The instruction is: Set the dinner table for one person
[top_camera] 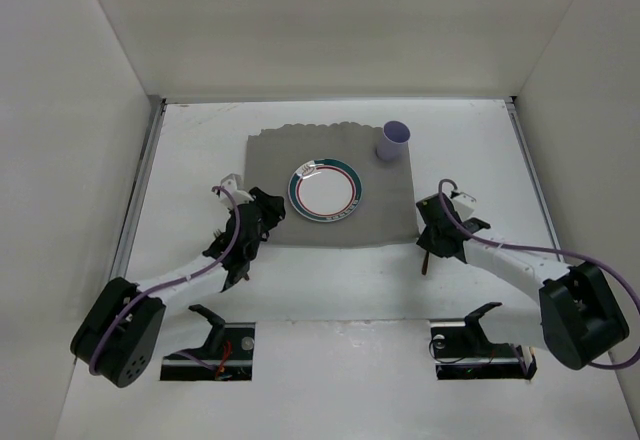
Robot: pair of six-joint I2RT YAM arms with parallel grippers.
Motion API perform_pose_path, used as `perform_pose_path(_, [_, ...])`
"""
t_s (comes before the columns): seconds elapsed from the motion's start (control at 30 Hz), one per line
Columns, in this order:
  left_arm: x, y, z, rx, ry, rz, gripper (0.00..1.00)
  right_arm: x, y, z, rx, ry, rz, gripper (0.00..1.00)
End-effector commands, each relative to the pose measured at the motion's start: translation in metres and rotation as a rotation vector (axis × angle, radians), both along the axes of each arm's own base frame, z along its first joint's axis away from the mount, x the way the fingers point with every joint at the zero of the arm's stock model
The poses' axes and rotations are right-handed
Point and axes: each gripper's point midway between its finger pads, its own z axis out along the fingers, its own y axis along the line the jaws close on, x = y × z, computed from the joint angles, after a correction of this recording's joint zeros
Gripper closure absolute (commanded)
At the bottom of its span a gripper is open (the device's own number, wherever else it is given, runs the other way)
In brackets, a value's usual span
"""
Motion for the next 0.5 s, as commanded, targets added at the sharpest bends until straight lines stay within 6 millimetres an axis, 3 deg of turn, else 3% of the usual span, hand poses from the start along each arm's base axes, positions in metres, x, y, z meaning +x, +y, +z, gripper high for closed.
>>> perform_pose_path(0.0, [0.006, 0.003, 0.024, -0.047, -0.069, 0.018, 0.6, 0.004, 0.001, 0.006, -0.004, -0.007, -0.014, 0.69])
perform_pose_path(0.17, [0.007, 0.007, 0.022, -0.046, -0.062, 0.03, 0.59, -0.009, -0.007, 0.016, -0.064, 0.038, 0.016, 0.71])
perform_pose_path(0.33, [0.007, 0.006, 0.021, -0.05, -0.055, 0.027, 0.59, -0.017, -0.009, 0.0, -0.103, 0.111, 0.05, 0.7])
perform_pose_path(0.47, [0.007, 0.007, 0.023, -0.058, -0.061, 0.028, 0.59, -0.013, -0.011, -0.002, -0.148, 0.138, 0.075, 0.7])
